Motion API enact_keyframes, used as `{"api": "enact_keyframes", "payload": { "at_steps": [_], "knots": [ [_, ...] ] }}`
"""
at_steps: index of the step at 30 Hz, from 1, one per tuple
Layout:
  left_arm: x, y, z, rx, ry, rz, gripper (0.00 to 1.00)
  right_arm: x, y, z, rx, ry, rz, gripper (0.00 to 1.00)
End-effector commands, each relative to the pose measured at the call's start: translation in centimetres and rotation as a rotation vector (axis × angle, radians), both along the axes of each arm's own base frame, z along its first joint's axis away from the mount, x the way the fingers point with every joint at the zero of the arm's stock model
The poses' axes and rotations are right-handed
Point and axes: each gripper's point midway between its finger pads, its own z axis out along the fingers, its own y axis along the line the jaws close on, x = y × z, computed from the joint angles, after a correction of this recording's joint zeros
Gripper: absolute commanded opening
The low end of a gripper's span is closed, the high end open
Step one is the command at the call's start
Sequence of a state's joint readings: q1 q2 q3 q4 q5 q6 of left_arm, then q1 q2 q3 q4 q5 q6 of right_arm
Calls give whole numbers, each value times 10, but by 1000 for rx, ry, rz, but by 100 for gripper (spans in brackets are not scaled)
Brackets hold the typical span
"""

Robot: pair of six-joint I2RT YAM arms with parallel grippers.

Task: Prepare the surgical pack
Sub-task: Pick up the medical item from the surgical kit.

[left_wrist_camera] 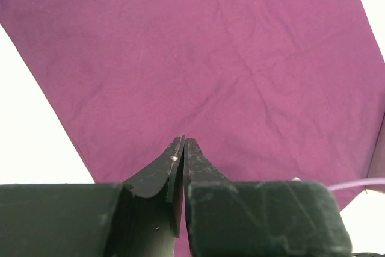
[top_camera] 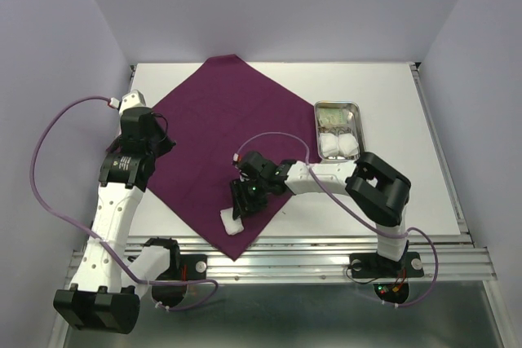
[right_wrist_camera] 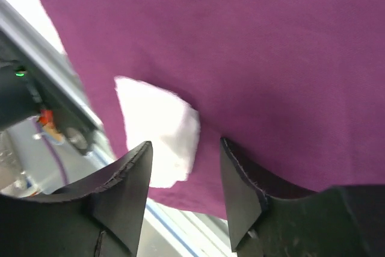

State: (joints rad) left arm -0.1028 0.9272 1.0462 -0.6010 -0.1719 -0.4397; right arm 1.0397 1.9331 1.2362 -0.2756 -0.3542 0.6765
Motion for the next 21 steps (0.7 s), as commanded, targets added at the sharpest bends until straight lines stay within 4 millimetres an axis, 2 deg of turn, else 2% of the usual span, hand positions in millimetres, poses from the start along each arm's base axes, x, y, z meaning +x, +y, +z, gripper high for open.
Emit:
{"api": "enact_keyframes", "payload": {
  "at_steps": [1, 6, 7, 14, 21],
  "knots": [
    [6, 0, 3, -9, -33, 5, 15, 12, -9, 6, 9, -85, -44, 55],
    [7, -2, -2, -16, -24, 1, 15, 6, -13, 4, 27, -66, -53, 55],
    [7, -2, -2, -19, -25, -3, 15, 3, -14, -1, 22, -44, -53, 54],
    [7, -1, 0, -14, -28, 1, 15, -17, -2, -8, 103, 60, 18, 54],
    [5, 0, -3, -10, -24, 6, 15, -24, 1, -26, 95, 126, 31, 53]
  ]
}}
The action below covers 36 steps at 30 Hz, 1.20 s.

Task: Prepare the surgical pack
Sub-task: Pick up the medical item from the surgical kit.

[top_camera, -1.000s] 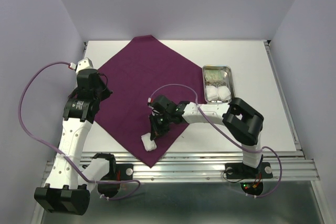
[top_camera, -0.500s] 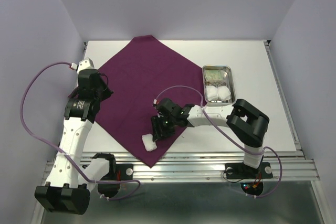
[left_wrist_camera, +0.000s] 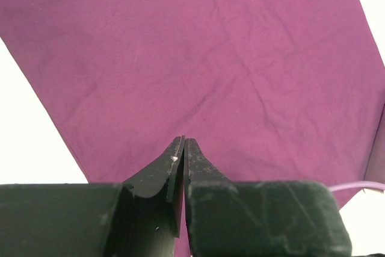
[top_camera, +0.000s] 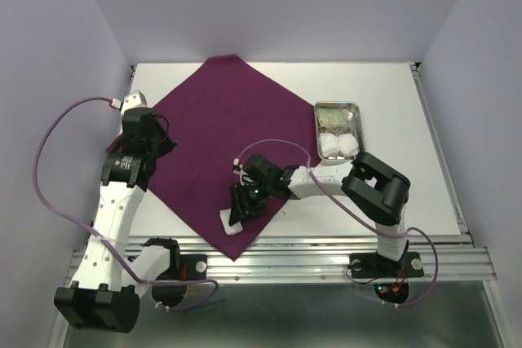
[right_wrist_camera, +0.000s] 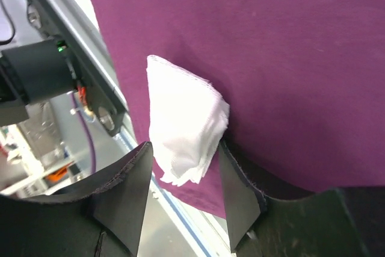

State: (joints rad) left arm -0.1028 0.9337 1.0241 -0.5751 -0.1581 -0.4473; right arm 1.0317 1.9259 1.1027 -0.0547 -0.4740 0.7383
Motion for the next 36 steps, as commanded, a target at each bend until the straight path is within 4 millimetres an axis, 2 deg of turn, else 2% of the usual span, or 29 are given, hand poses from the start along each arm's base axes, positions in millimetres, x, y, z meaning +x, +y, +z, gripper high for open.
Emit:
{"api": "enact_keyframes", "payload": {
  "at_steps": [1, 6, 10, 13, 14, 17, 19, 24, 27, 31, 36],
  "knots": [
    [2, 3, 3, 4, -25, 13, 15, -8, -3, -21, -29, 50, 16, 53],
    [3, 3, 2, 2, -23, 12, 15, -7, -2, -20, -28, 51, 10, 46],
    [3, 3, 3, 5, -25, 14, 15, 1, 0, -11, -22, 7, -21, 29],
    [3, 5, 2, 12, -22, 17, 15, 22, 0, 4, 4, -42, -60, 21],
    [3, 5, 2, 12, -22, 17, 15, 22, 0, 7, 13, -45, -51, 18],
    [3, 4, 3, 10, -23, 14, 15, 55, -14, 22, 59, -36, -98, 6],
    [3, 4, 3, 11, -23, 14, 15, 68, -19, 35, 89, -50, -117, 1],
    [3, 4, 4, 10, -24, 12, 15, 87, -23, 67, 162, -106, -109, 1],
    [4, 3, 4, 9, -23, 11, 15, 94, -24, 74, 171, -122, -111, 1],
    [5, 4, 5, 14, -25, 11, 15, 117, -33, 89, 183, -171, -153, 1],
    [5, 5, 6, 16, -25, 12, 15, 158, -61, 108, 161, -241, -184, 1]
  ]
}}
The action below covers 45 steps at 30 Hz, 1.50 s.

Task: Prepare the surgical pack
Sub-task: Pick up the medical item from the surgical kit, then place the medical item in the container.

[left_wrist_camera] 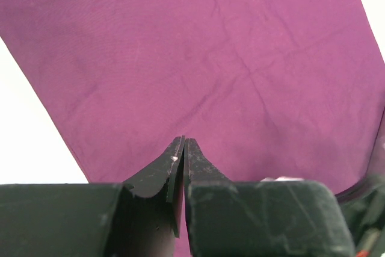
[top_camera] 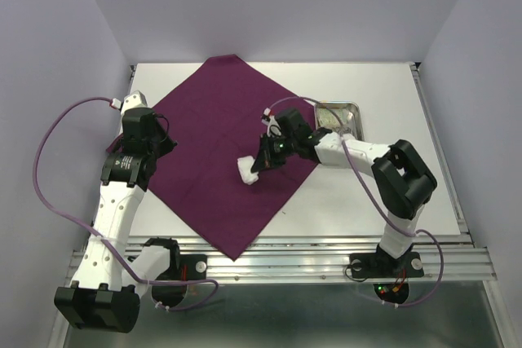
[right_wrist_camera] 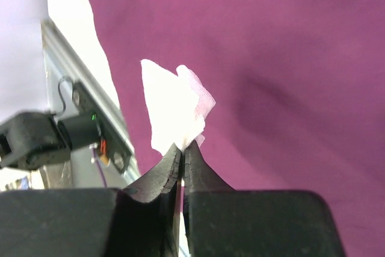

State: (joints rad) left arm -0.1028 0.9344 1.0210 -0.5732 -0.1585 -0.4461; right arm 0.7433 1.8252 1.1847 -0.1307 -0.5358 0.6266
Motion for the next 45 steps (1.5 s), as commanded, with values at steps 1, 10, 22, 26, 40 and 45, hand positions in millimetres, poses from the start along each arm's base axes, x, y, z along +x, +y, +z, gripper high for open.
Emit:
{"api": "enact_keyframes", "payload": {
  "at_steps": [1, 10, 22, 26, 40, 45],
  "knots": [
    [5, 4, 7, 14, -27, 11, 15, 44, -20, 49, 36, -140, -20, 1],
    [5, 6, 6, 17, -28, 13, 15, 144, -154, 88, -74, -288, -213, 1],
    [6, 7, 13, 20, -42, 11, 15, 214, -286, 63, -236, -281, -350, 1],
    [5, 8, 13, 24, -39, 12, 15, 228, -307, 50, -271, -245, -371, 1],
    [8, 7, 17, 18, -36, 16, 15, 241, -350, -9, -450, -143, -454, 1],
    [9, 8, 17, 20, -33, 20, 15, 241, -361, -26, -517, -109, -478, 1]
  ]
}}
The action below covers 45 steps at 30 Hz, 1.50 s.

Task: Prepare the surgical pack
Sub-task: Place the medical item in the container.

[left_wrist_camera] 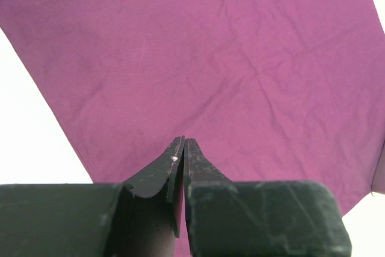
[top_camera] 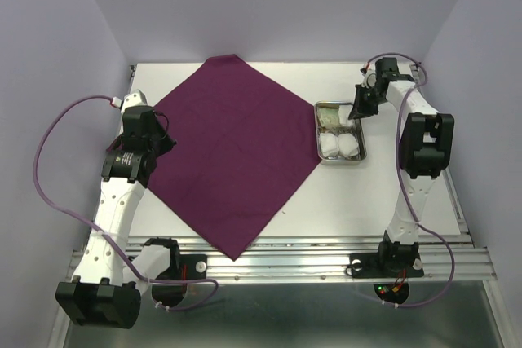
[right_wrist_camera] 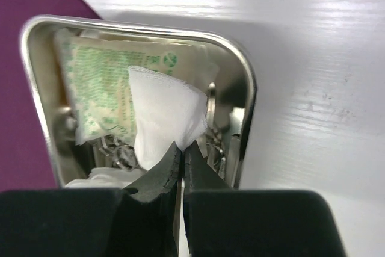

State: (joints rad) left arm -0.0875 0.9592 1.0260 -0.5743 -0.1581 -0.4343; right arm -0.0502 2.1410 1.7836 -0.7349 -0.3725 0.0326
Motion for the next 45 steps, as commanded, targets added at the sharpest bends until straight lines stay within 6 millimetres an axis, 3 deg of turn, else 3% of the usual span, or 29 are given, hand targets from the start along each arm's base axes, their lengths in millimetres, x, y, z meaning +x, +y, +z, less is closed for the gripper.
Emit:
{"api": "enact_keyframes", "payload": {
  "at_steps": [1, 9, 17, 25, 38, 42, 45],
  "knots": [
    [6, 4, 21, 9, -53, 13, 15, 7, -20, -6, -90, 10, -41, 1],
    [10, 3, 24, 0, -56, 12, 15, 10, -30, -14, -142, 24, -72, 1],
    [11, 2, 23, -3, -53, 10, 15, 12, -28, -11, -124, 12, -86, 3],
    [10, 1, 23, -7, -55, 7, 15, 14, -21, 9, -81, -33, -98, 28],
    [8, 0, 25, -10, -64, 3, 15, 18, -29, 69, -112, -149, -152, 41],
    [7, 0, 25, -11, -64, 0, 15, 18, -29, 77, -110, -165, -161, 41],
    [6, 0, 25, -13, -65, 0, 15, 19, -27, 78, -96, -173, -160, 32]
  ]
}}
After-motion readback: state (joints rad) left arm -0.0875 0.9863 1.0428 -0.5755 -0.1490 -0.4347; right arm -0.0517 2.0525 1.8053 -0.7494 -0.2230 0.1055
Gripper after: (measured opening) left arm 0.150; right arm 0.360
